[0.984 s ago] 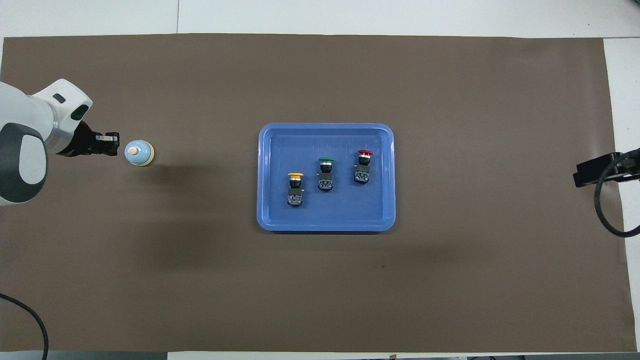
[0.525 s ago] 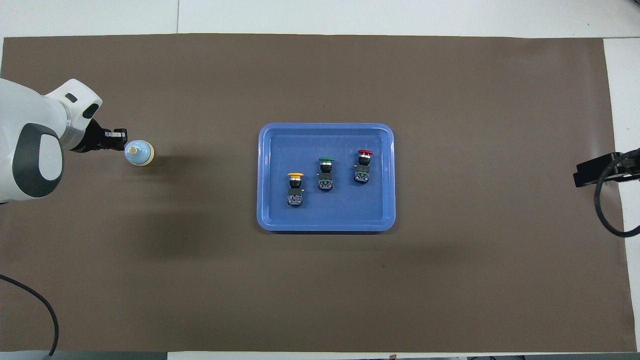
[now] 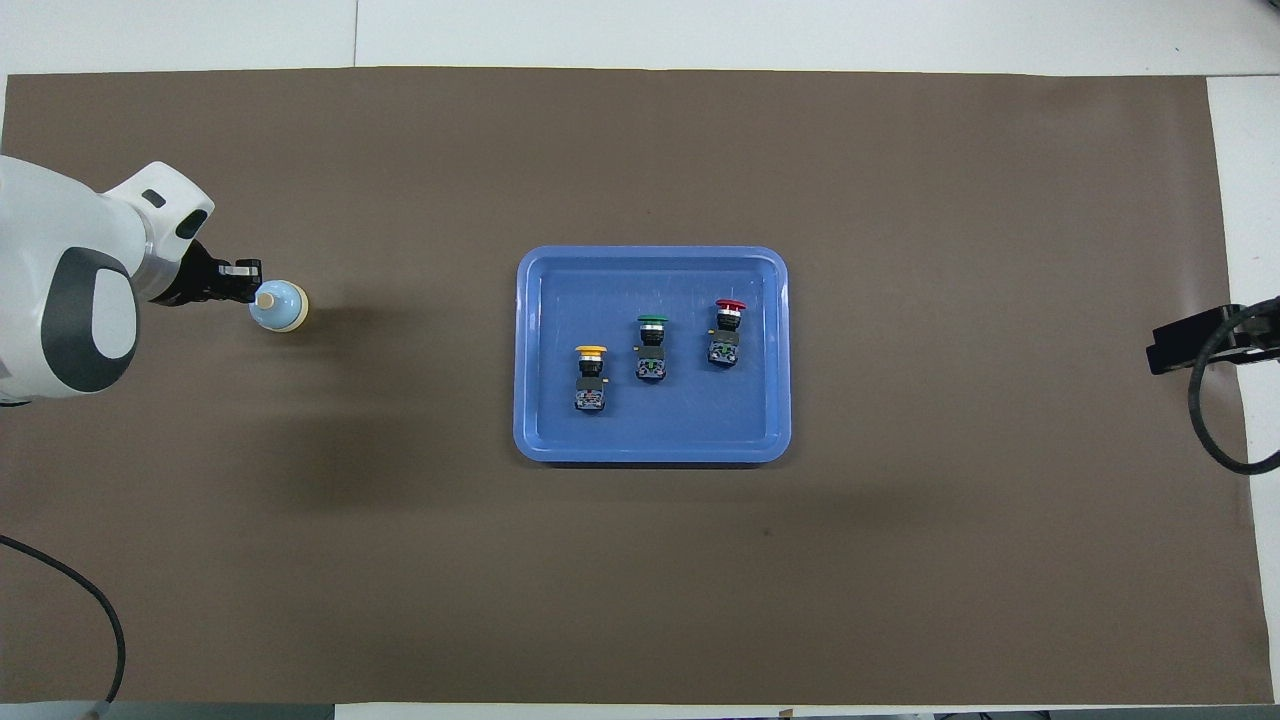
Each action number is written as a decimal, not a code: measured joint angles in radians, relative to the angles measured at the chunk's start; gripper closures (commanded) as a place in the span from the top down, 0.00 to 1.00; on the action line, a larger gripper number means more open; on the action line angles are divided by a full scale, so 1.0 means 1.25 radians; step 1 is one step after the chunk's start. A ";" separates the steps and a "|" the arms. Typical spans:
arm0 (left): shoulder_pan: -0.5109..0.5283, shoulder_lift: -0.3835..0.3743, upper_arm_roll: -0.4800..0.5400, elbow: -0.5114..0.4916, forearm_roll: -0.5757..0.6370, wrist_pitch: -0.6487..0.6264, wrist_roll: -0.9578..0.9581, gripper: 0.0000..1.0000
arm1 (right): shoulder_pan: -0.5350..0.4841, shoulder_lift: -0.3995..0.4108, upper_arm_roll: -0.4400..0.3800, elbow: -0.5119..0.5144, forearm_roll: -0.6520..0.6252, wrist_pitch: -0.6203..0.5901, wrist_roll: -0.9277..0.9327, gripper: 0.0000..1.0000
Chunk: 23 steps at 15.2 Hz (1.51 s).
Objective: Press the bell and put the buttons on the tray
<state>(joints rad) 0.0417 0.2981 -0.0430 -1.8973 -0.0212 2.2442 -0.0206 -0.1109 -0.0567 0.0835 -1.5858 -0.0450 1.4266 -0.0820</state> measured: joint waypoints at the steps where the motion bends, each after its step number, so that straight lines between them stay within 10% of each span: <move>1: -0.001 0.007 0.000 0.000 0.000 0.006 0.000 0.00 | 0.000 0.000 0.000 0.000 0.000 0.000 0.000 1.00; 12: -0.006 0.001 0.011 0.094 0.001 -0.116 -0.003 0.00 | 0.000 0.000 0.000 0.000 0.000 0.000 0.000 1.00; 13: -0.006 -0.018 0.011 0.116 0.001 -0.163 -0.003 0.20 | 0.000 0.000 0.000 0.000 0.000 0.000 0.000 1.00; 15: -0.005 -0.072 0.013 0.143 0.001 -0.244 -0.005 0.95 | 0.000 0.000 0.000 0.000 0.000 0.000 0.000 1.00; 23: -0.002 -0.277 0.014 0.150 0.001 -0.436 -0.055 1.00 | 0.000 0.000 0.000 0.000 0.000 0.000 0.000 1.00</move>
<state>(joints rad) 0.0386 -0.0479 -0.0251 -1.7094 -0.0201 1.6992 -0.0889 -0.1109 -0.0567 0.0835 -1.5858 -0.0450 1.4266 -0.0820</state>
